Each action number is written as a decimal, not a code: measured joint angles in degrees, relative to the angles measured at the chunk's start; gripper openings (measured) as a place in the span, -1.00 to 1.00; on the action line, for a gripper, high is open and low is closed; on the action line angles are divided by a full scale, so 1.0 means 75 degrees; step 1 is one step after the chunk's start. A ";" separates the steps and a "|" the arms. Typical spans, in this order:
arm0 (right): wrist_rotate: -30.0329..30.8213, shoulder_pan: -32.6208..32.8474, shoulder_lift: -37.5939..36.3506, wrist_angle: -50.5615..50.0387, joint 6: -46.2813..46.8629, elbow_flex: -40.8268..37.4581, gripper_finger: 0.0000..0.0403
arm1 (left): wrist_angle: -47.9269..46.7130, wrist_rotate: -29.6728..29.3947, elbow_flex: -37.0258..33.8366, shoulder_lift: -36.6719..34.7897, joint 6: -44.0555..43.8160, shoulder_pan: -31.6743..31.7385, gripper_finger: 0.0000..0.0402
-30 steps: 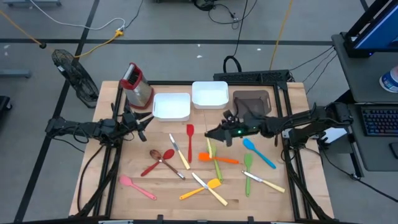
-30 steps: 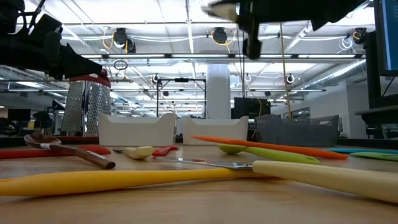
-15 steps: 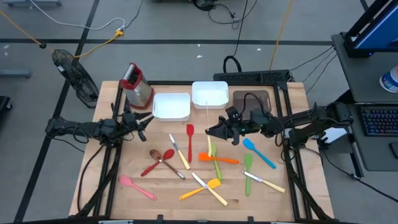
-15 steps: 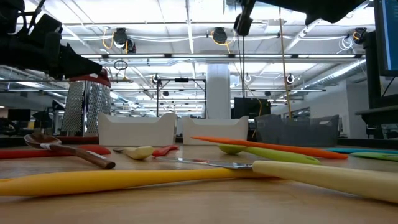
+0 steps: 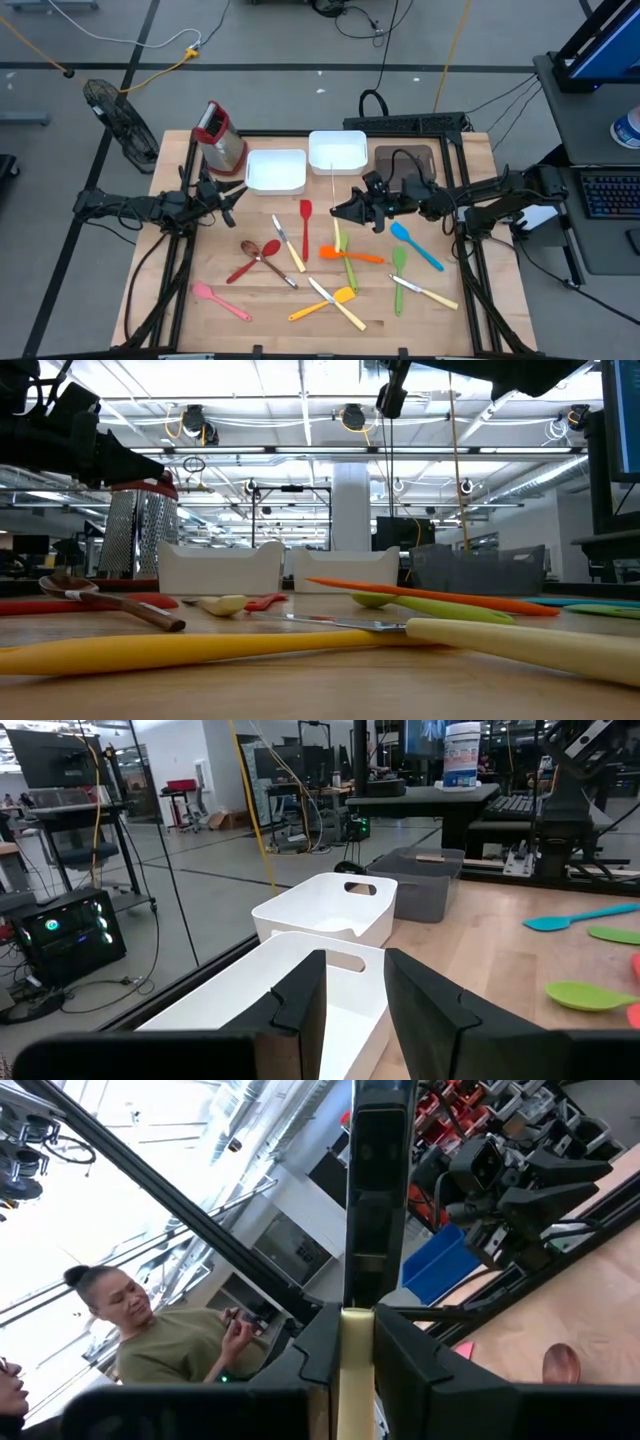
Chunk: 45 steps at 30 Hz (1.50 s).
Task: Pick & Place Kitchen Items
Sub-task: Put the yellow knife into the black bin
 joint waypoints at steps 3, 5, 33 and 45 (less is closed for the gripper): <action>0.0001 0.0000 0.0000 -0.0009 0.0064 0.0000 -0.84 | 0.0001 0.0000 0.0000 0.0001 -0.0001 0.0000 -0.47; 0.0001 -0.0001 0.0000 -0.0006 0.0064 0.0000 -0.84 | -0.0001 0.0000 0.0000 0.0000 -0.0001 0.0000 -0.47; -0.0412 -0.0877 -0.0003 -0.4441 0.3321 0.0000 -0.84 | 0.0001 -0.0003 0.0001 -0.0001 -0.0003 0.0000 -0.47; -0.1375 -0.2236 -0.1047 -0.5849 0.3520 0.0006 -0.84 | -0.0001 0.0003 0.0003 0.0000 -0.0036 -0.0002 -0.47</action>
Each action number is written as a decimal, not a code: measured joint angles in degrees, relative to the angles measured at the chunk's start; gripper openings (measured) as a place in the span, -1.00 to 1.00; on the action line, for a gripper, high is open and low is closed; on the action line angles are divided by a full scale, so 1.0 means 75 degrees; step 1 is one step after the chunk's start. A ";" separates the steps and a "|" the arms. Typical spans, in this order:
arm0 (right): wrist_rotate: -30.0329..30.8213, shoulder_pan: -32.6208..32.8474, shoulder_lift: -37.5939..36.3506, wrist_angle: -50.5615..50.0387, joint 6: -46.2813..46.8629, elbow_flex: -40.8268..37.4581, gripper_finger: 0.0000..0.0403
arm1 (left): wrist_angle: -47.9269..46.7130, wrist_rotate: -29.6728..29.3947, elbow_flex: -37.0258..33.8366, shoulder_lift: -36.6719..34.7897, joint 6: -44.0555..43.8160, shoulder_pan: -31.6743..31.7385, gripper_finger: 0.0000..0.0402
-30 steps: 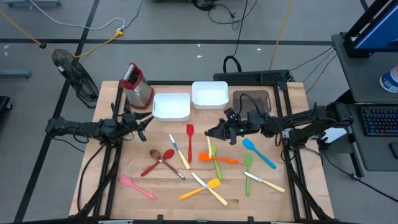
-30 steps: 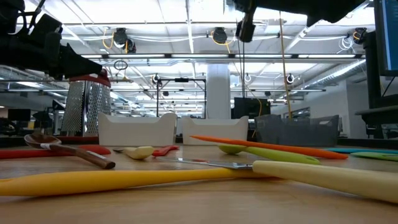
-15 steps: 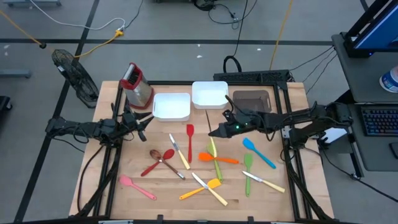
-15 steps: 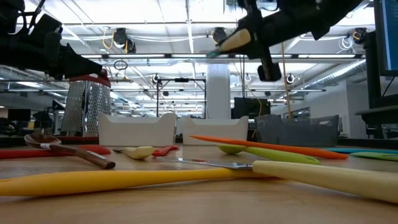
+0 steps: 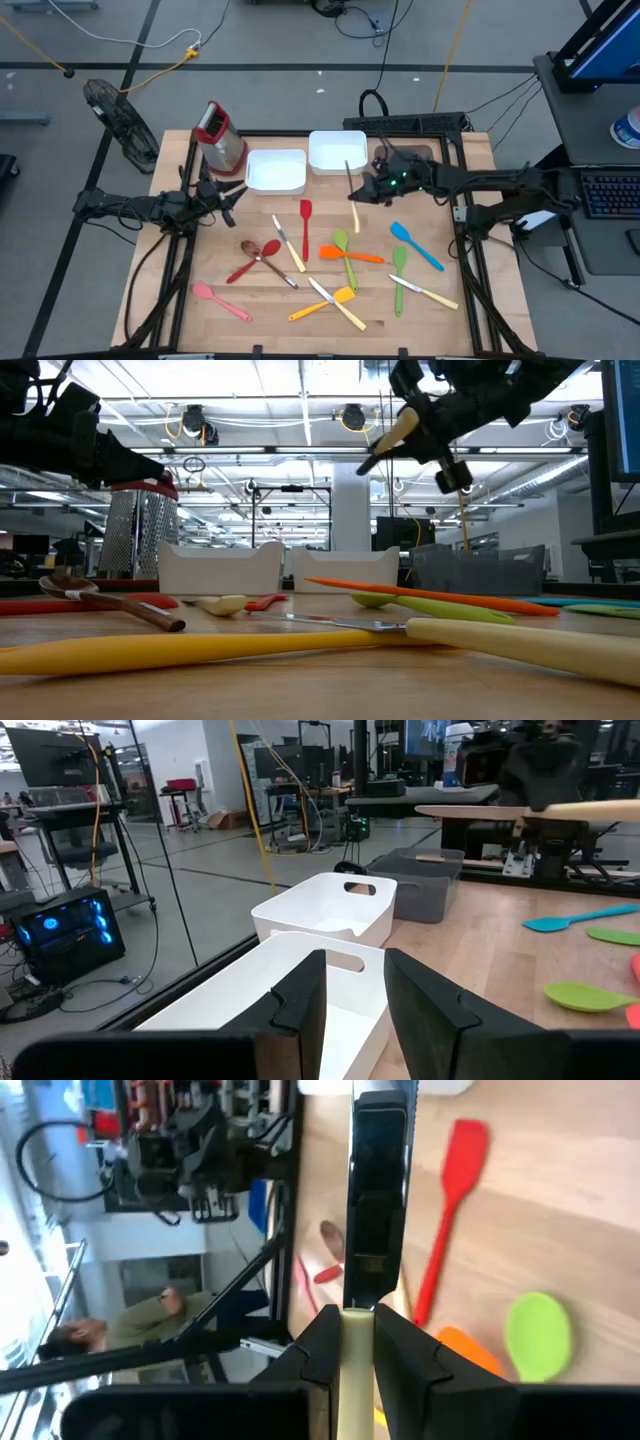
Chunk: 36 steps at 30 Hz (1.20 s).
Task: Pick & Place Kitchen Items
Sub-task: Put the yellow knife into the black bin
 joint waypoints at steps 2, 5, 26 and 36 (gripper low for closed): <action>-0.0056 -0.0240 -0.0277 -0.0499 -0.0058 0.0000 -0.84 | 0.0003 0.0002 0.0000 -0.0002 0.0020 0.0000 -0.47; -0.0234 -0.0589 -0.0708 -0.1384 -0.0307 0.0000 -0.84 | 0.0003 0.0003 0.0000 0.0001 0.0026 0.0000 -0.47; -0.0178 -0.2394 -0.2124 -0.4217 -0.4654 0.0149 -0.84 | 0.0004 0.0020 0.0000 0.0000 -0.0175 -0.0001 -0.47; 0.1087 -0.3086 -0.2034 -0.5746 -0.7664 0.1491 -0.84 | 0.0006 0.0020 0.0000 0.0000 -0.0501 0.0000 -0.47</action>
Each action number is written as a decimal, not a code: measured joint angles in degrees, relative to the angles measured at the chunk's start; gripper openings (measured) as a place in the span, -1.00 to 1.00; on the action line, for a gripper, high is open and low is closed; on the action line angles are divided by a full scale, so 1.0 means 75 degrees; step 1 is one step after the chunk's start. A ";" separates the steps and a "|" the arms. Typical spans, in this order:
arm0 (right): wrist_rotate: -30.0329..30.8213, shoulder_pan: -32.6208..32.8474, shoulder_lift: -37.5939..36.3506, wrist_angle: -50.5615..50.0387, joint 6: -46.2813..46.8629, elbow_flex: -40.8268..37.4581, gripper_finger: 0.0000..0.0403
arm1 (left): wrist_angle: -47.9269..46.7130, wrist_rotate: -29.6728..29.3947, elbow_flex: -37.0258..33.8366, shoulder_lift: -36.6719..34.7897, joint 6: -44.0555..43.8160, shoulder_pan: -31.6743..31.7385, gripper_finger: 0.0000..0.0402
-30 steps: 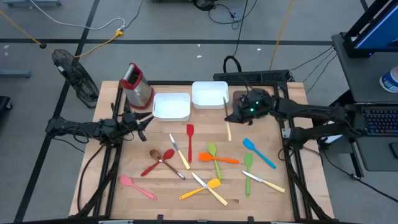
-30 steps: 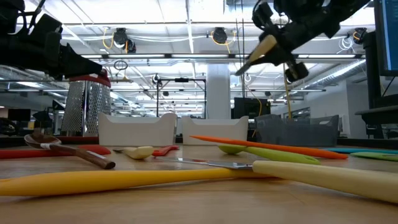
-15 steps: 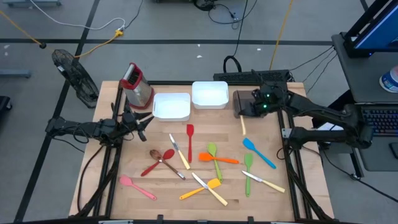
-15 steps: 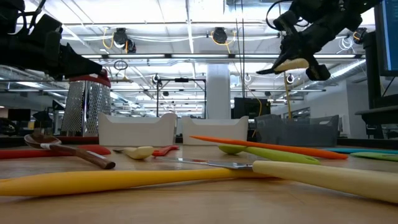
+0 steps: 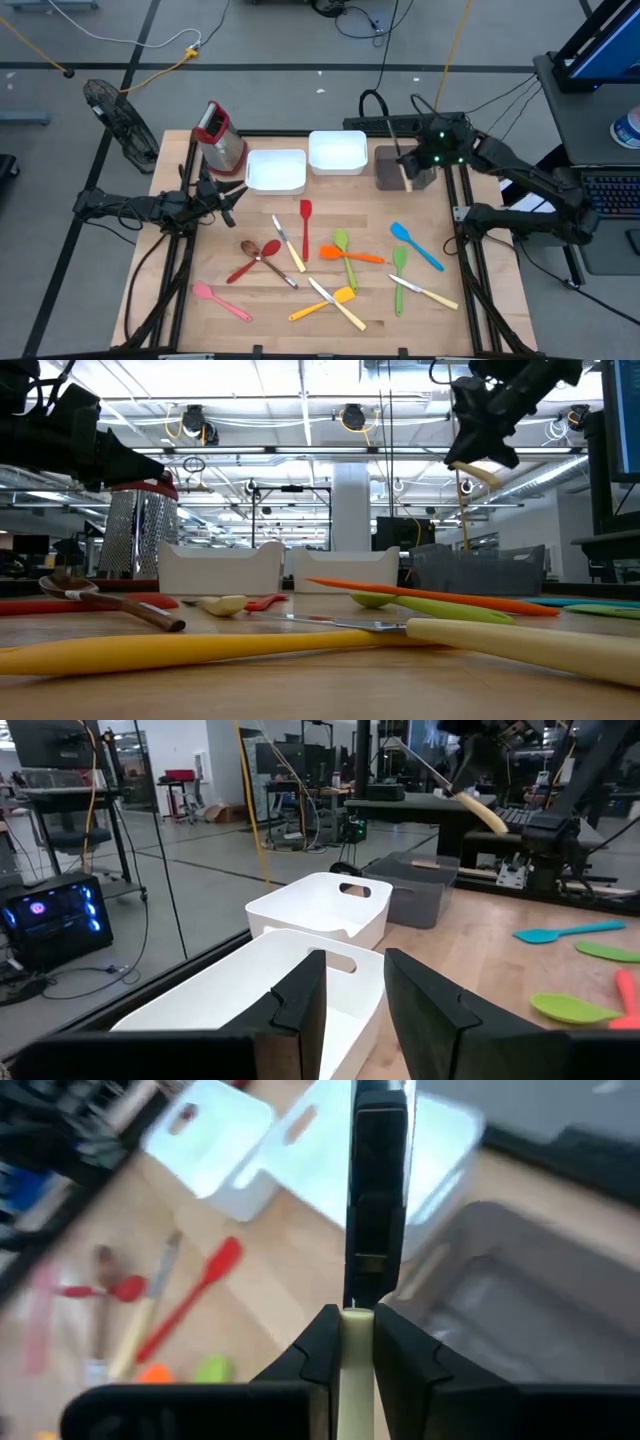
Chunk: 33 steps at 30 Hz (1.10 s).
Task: Pick & Place Kitchen Items
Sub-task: Put the yellow knife into the black bin
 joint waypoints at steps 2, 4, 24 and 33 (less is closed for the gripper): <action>0.0351 -0.0155 0.0107 -0.0741 -0.0486 0.0476 -0.84 | 0.0000 0.0000 0.0000 0.0001 -0.0024 -0.0001 -0.47; 0.0720 -0.0281 0.0256 -0.1414 -0.0928 0.0944 -0.84 | 0.0000 0.0000 0.0000 0.0000 -0.0025 0.0000 -0.47; 0.3751 -0.0311 0.2397 -0.3676 -0.4884 0.1592 -0.84 | -0.0003 -0.0003 0.0000 0.0001 -0.0041 0.0001 -0.47; 0.4787 -0.0084 0.2888 -0.3908 -0.5916 0.1592 -0.84 | -0.0012 -0.0003 0.0003 0.0000 -0.0039 0.0002 -0.47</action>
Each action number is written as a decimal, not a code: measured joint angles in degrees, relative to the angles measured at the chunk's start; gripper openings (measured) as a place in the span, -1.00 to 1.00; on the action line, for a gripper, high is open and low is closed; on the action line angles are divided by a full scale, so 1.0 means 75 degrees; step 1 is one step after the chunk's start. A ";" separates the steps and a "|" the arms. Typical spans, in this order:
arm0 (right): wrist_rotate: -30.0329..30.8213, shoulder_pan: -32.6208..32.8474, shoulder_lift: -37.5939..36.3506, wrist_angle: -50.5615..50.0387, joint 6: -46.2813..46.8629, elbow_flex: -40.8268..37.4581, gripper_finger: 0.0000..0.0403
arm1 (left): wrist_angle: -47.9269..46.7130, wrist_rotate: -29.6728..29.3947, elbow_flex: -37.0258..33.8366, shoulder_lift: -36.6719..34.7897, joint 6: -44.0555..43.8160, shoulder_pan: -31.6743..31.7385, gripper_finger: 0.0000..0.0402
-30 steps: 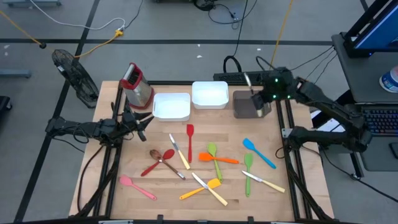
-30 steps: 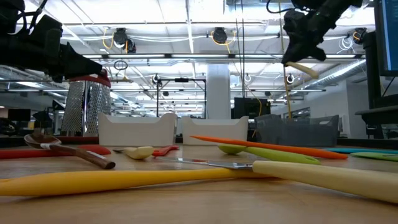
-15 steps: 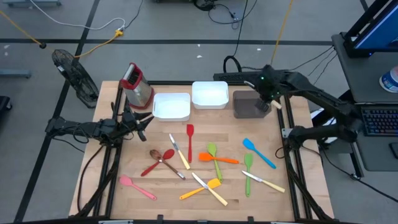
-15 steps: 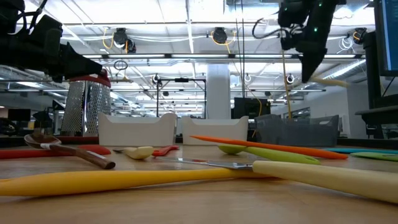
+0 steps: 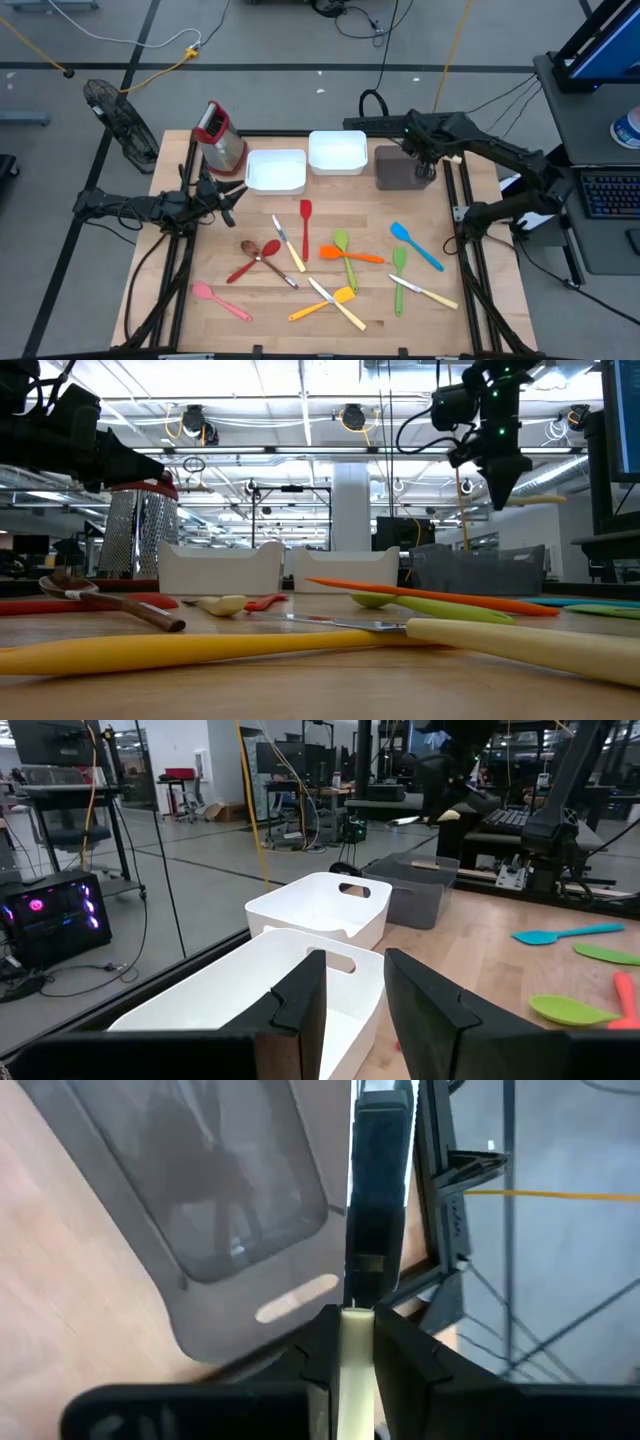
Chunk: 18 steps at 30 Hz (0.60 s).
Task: Pick & Place Kitchen Items
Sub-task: Put the yellow knife into the black bin
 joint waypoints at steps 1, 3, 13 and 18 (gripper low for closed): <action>0.0120 0.0050 0.0053 -0.0067 -0.0035 0.0000 -0.84 | 0.0000 0.0000 0.0000 0.0001 0.0000 0.0000 -0.47; 0.0291 0.0127 0.0157 -0.0193 -0.0124 0.0000 -0.84 | -0.0003 -0.0003 0.0000 0.0001 0.0000 0.0000 -0.47; 0.0655 0.0481 0.0696 -0.0472 -0.0395 -0.0003 -0.84 | -0.0009 -0.0006 0.0000 0.0001 0.0006 0.0000 -0.47; 0.0749 0.0478 0.1112 -0.0561 -0.0593 -0.0003 -0.84 | -0.0012 -0.0006 0.0000 0.0001 0.0006 0.0000 -0.47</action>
